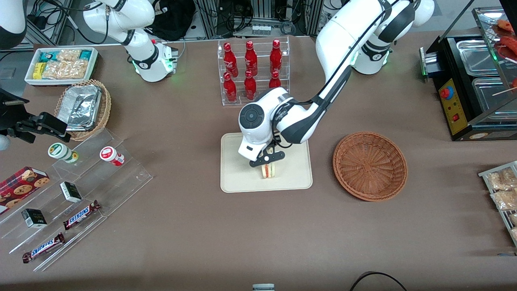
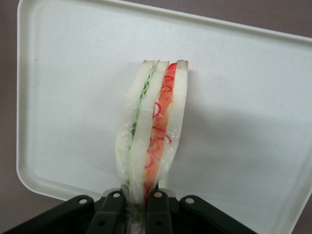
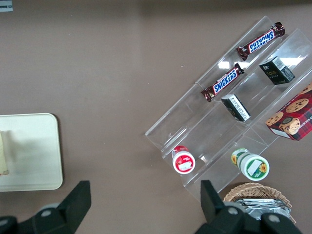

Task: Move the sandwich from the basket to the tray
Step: 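Lower the sandwich onto the tray and open the left gripper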

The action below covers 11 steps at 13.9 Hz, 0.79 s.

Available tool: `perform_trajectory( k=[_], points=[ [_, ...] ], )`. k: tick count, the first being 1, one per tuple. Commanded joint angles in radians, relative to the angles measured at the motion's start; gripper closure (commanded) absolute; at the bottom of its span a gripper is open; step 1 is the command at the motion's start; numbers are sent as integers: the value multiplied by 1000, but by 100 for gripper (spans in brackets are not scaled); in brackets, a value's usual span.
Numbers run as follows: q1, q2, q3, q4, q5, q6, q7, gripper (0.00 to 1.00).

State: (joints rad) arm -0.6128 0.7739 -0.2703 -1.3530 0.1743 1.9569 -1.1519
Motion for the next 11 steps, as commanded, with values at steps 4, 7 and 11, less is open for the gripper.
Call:
perform_trajectory(
  k=[4,7,11],
  points=[
    [-18,19,11,6,5,25,-29,0],
    [-13,-13,11,17,8,13,-29,0],
    [31,-155,14,17,13,-91,-12,0]
  ],
)
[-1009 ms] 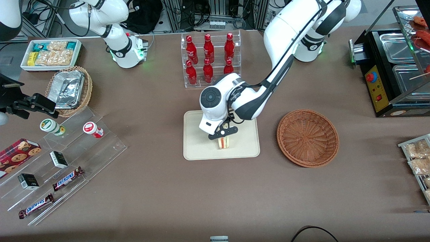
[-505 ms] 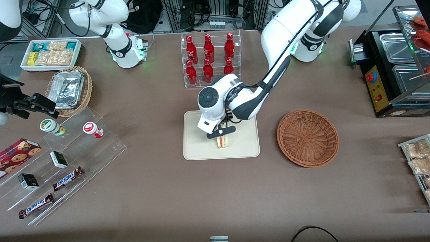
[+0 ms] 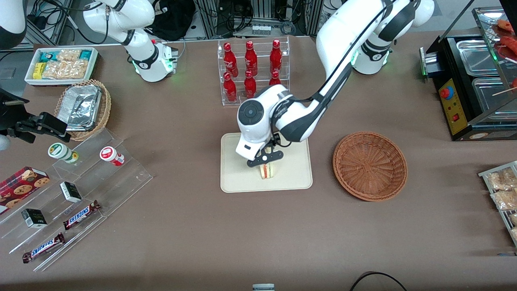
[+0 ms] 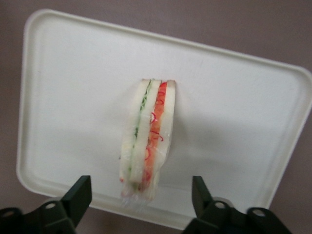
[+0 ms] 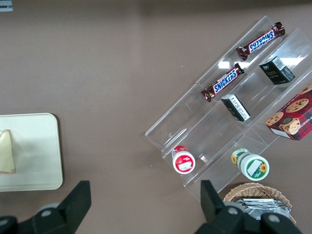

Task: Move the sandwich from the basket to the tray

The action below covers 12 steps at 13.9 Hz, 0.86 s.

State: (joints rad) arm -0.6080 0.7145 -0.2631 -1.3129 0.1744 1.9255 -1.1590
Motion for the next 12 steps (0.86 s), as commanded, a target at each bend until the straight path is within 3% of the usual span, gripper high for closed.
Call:
perform_trajectory(
  k=[1,5,7,12],
  points=[
    [43,-130,7,-25,11,-71,-2,0],
    [126,-184,5,-28,2,-163,140,0],
    [151,-194,8,-31,-9,-221,115,0],
    [328,-246,16,-72,-30,-283,258,0]
  ],
)
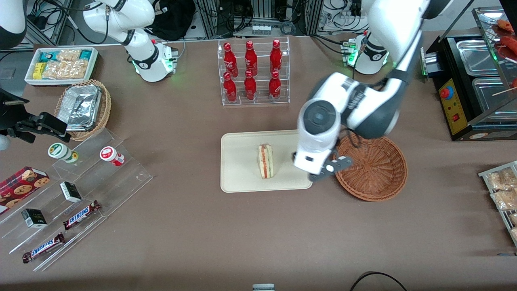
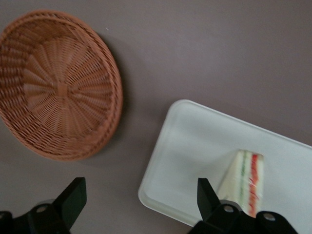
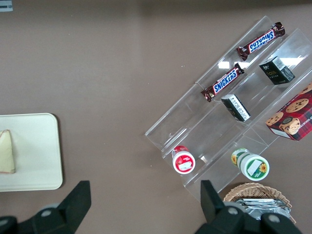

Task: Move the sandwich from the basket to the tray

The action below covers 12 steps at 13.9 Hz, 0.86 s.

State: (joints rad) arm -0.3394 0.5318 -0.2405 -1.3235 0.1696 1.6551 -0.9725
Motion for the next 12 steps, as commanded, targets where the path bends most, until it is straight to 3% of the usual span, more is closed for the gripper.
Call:
perform_trajectory(
  k=[1,5,12],
  points=[
    [95,-97,-6,-103,-35,-12,110,0],
    [246,-209,-6,-230,-87,-12,312,0],
    [361,-390,-2,-342,-96,-82,536,0]
  ],
)
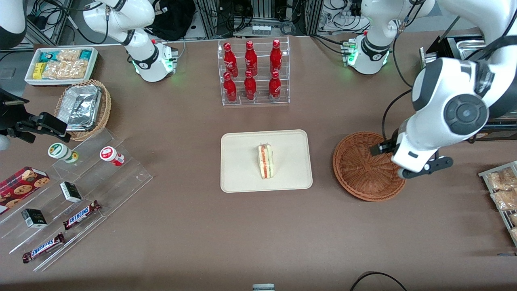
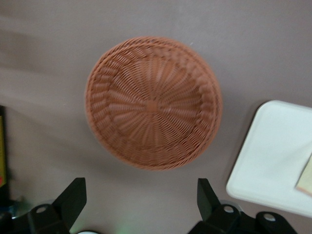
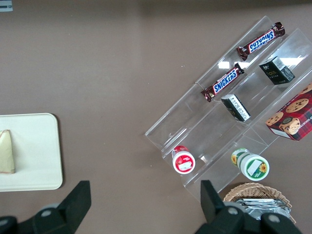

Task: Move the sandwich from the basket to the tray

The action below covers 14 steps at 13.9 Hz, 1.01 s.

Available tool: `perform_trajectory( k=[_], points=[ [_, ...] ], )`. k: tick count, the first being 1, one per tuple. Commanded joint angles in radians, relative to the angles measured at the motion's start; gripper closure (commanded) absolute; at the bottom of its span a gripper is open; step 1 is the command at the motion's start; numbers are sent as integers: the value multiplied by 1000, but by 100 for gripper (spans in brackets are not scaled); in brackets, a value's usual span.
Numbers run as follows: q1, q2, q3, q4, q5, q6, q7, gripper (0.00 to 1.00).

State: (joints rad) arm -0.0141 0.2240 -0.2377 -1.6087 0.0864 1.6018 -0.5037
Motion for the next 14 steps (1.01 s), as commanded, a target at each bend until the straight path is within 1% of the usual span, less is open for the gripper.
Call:
perform_trajectory(
  k=[1,3,5,8,10,14],
  points=[
    [60,-106,-5,-57,-13,-57,109,0],
    [82,-133,11,-53,-17,-94,203,0],
    [69,-173,85,-48,-46,-129,281,0],
    [65,-209,139,-37,-53,-166,356,0],
    [65,-209,153,-1,-53,-181,396,0],
    [66,-207,164,23,-51,-148,398,0]
  ],
)
